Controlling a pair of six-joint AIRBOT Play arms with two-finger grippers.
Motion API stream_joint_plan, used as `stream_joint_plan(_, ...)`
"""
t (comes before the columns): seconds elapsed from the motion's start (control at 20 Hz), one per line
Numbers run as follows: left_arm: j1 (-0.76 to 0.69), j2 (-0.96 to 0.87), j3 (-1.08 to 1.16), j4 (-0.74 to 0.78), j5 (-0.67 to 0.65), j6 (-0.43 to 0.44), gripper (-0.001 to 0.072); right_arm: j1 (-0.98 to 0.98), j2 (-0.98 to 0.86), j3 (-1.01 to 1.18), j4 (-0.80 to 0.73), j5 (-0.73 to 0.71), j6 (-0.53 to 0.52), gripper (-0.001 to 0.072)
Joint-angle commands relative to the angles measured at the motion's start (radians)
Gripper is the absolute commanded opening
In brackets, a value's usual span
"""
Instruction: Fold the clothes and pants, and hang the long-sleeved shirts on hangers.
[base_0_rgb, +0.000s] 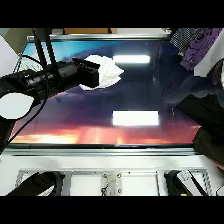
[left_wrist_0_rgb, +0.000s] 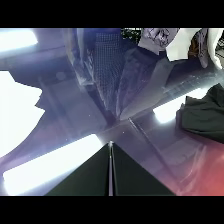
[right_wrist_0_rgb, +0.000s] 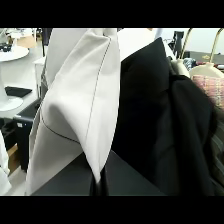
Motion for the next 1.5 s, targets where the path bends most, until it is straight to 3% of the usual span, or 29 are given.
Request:
stream_joint_plan(0.0,0.001,0.0,0.001,-0.001,0.0,0.001,0.0014,-0.009,0.003,0.003,0.0,-0.026,0.058,0.0007)
stream_joint_plan(1.45,0.001,0.0,0.001,-0.001,0.0,0.001,0.0014,-0.009,0.11,0.003,0.0,0.003,0.063,0.0007)
